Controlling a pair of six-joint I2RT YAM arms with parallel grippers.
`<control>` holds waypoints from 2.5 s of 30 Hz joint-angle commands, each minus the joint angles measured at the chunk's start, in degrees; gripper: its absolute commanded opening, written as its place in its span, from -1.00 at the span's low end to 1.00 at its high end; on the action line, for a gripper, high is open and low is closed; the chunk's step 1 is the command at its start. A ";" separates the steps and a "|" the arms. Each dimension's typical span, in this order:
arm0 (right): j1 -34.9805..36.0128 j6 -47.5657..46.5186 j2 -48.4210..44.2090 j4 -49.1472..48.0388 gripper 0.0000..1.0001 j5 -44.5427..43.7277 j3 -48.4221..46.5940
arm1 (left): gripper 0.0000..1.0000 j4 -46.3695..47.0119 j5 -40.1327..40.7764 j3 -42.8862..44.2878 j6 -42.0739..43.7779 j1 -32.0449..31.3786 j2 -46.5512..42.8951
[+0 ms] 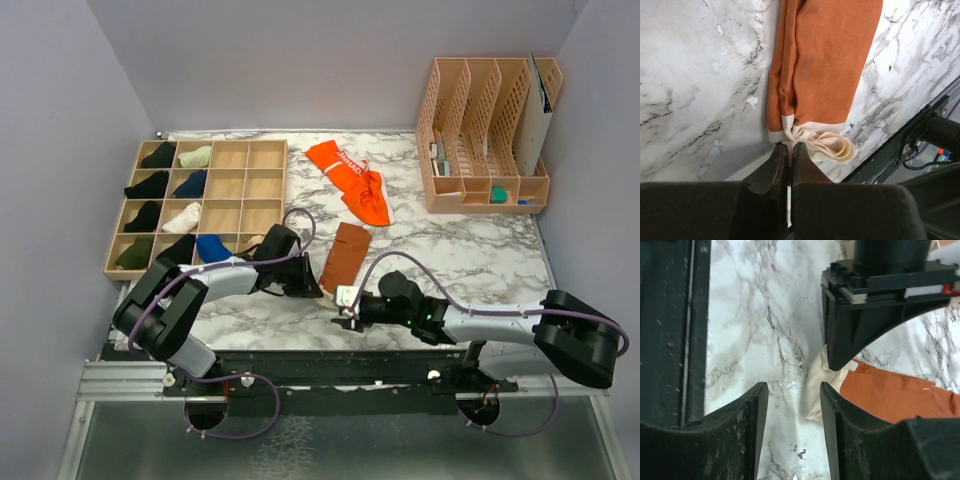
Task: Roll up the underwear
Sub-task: Roll the underwear to the center of the board.
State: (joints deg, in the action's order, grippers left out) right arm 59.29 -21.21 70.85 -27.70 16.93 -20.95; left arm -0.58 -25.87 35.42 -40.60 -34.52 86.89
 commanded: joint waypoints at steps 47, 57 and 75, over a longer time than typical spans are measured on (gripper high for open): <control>4.61 -15.68 14.36 9.21 -0.99 -11.01 -8.59 | -0.28 -9.54 -5.11 5.17 3.17 4.56 0.24; 2.31 14.49 18.30 -9.77 -0.99 -1.43 -3.47 | 0.18 -8.62 1.23 -1.52 0.44 6.75 -14.43; -14.07 62.47 38.83 -55.28 -0.99 18.88 7.93 | 0.32 4.22 -1.90 -14.08 -2.69 3.04 -25.28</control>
State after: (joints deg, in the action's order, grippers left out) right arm 48.53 26.20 101.67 -68.01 28.67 -15.51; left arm -0.89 -27.22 22.33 -41.34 -30.11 62.13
